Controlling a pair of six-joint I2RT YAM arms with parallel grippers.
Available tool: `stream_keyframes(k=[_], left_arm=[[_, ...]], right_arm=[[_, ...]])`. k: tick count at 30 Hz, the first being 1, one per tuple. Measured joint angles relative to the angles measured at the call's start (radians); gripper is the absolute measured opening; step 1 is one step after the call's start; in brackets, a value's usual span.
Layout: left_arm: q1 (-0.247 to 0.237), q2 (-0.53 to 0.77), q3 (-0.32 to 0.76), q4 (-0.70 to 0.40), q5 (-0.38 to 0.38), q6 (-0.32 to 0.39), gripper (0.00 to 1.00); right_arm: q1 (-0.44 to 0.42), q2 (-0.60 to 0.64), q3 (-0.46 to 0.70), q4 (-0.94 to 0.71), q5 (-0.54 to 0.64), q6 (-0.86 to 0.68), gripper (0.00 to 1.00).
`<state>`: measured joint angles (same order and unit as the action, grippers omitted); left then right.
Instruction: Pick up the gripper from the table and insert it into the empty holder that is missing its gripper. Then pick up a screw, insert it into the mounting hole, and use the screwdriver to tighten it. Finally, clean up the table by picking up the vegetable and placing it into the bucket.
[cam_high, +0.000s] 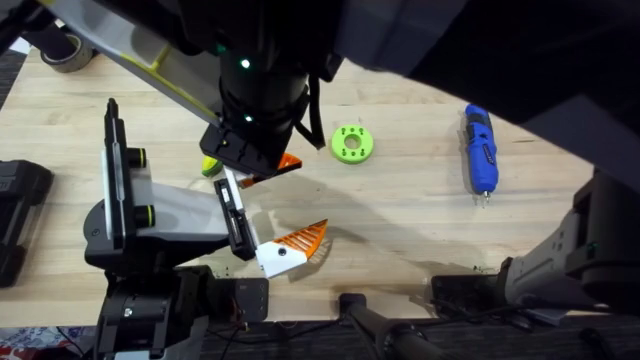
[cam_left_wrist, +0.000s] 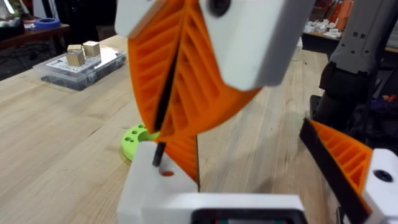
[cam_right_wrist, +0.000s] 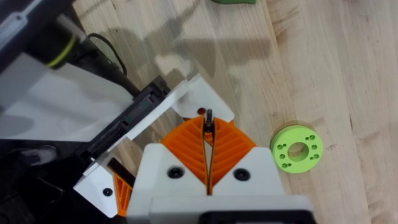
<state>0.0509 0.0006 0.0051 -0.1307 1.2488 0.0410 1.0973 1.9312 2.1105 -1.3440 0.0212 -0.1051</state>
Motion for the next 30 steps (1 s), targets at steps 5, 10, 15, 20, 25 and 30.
stream_keyframes(k=[5, 10, 15, 20, 25, 30], left_arm=[[0.000, 0.000, 0.000, 0.000, 0.000, -0.001, 0.988], [0.000, 0.000, 0.000, 0.000, 0.000, 0.000, 0.988], [0.000, 0.000, 0.000, 0.000, 0.000, 0.000, 0.988], [0.000, 0.000, 0.000, 0.000, 0.000, 0.000, 0.988], [0.000, 0.000, 0.000, 0.000, 0.000, 0.000, 0.988], [0.000, 0.000, 0.000, 0.000, 0.000, 0.000, 0.988]], right_arm=[[0.000, 0.000, 0.000, -0.003, 0.000, 0.000, 0.013], [-0.001, 0.000, 0.000, 0.004, 0.000, 0.000, 0.013], [-0.003, -0.015, 0.000, 0.022, 0.000, 0.000, 0.013], [-0.005, -0.055, 0.000, 0.021, 0.000, 0.000, 0.013], [-0.005, -0.070, 0.000, 0.019, 0.000, -0.001, 0.013], [-0.002, -0.070, 0.000, -0.004, -0.022, -0.044, 0.013]])
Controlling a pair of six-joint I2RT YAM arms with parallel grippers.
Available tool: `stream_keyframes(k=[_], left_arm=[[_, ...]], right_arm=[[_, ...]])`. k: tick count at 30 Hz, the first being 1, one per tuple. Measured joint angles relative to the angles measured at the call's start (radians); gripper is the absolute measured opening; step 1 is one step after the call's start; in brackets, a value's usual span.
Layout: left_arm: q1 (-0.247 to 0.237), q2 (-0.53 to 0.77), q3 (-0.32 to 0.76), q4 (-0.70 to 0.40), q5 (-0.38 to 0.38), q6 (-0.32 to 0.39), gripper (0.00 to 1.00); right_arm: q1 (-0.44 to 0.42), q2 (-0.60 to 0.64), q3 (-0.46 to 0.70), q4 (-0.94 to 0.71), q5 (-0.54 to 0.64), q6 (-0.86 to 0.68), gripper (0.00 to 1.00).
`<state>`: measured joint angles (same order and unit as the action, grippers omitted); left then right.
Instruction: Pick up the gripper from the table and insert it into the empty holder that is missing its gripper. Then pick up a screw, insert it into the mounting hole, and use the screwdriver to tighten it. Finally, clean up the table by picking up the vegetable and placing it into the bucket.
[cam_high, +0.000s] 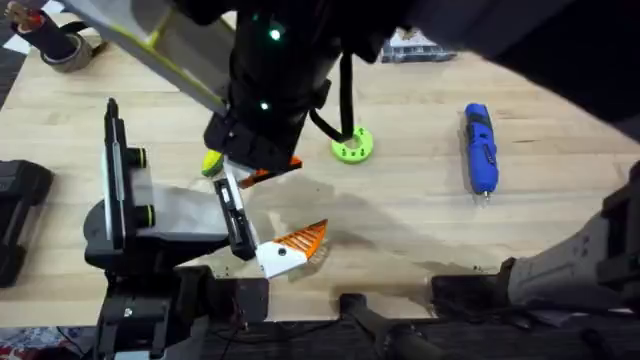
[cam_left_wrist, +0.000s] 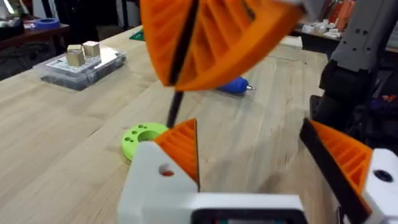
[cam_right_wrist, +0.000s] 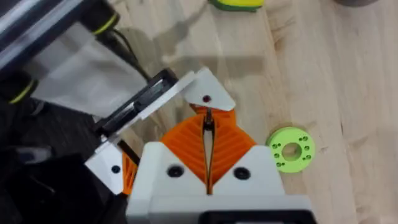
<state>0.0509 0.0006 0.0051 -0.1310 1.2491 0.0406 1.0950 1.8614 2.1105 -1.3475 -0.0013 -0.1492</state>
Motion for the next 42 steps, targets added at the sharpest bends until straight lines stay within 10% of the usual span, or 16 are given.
stream_keyframes(k=[42], left_arm=[[0.000, 0.000, 0.000, 0.000, 0.000, 0.000, 0.988]], right_arm=[[0.002, 0.056, 0.000, -0.021, -0.023, -0.102, 0.013]])
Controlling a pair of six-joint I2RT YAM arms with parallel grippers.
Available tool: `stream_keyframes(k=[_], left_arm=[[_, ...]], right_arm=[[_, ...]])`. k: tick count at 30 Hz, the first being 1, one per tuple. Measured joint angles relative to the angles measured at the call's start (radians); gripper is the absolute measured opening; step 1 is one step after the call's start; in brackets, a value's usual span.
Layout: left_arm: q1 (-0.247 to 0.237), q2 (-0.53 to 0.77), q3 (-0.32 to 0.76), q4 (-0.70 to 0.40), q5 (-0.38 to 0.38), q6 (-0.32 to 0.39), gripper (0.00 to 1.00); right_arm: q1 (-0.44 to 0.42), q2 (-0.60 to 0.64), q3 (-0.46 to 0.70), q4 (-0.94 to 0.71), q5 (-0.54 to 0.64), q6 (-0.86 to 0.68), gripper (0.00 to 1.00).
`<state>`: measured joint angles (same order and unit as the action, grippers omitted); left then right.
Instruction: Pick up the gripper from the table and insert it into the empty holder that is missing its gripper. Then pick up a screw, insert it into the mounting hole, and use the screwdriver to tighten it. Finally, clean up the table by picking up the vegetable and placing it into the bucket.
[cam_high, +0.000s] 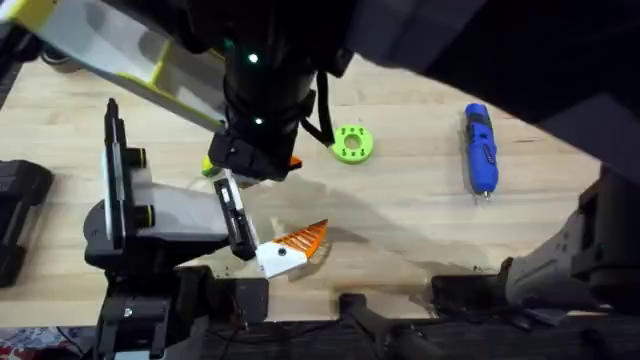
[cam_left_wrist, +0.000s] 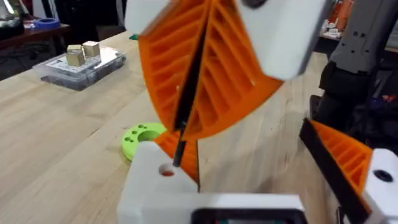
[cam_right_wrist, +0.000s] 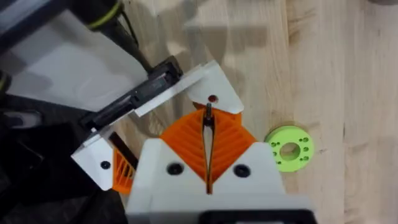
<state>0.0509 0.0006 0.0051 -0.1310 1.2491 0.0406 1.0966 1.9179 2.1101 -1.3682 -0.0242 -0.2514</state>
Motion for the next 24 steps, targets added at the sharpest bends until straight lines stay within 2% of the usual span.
stream_keyframes(k=[24], left_arm=[[0.000, 0.000, 0.000, 0.000, 0.000, 0.000, 0.988]], right_arm=[[0.000, 0.000, 0.000, 0.007, 0.000, -0.016, 0.013]])
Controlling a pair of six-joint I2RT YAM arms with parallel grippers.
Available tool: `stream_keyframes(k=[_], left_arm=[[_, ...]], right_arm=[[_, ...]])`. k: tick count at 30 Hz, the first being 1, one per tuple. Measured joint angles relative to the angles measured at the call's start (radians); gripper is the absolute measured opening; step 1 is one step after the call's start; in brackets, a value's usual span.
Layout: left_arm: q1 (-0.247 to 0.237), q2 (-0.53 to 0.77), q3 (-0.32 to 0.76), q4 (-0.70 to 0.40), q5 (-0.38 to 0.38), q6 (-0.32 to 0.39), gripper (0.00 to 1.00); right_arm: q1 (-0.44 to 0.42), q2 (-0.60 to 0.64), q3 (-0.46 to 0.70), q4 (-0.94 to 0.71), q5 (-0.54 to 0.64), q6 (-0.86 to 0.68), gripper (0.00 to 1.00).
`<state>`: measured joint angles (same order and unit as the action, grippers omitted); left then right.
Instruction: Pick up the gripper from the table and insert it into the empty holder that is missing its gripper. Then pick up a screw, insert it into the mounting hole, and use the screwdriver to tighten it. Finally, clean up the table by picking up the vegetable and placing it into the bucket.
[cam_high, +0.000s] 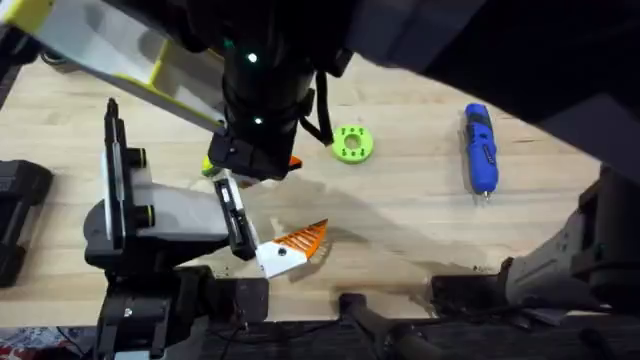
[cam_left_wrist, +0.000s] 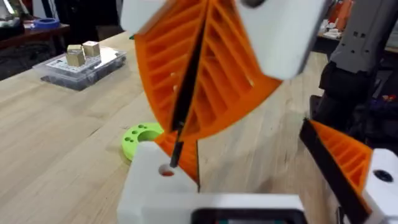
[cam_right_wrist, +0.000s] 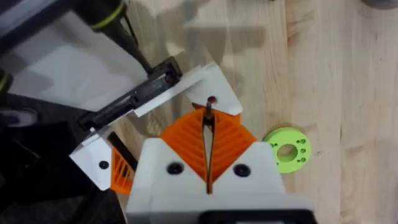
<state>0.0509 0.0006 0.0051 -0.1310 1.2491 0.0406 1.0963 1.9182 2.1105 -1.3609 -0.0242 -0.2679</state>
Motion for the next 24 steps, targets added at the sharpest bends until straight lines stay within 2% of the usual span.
stream_keyframes(k=[24], left_arm=[[0.000, 0.000, 0.000, 0.000, 0.000, 0.000, 0.988]], right_arm=[[-0.009, 0.032, 0.000, 0.000, 0.000, -0.002, 0.013]])
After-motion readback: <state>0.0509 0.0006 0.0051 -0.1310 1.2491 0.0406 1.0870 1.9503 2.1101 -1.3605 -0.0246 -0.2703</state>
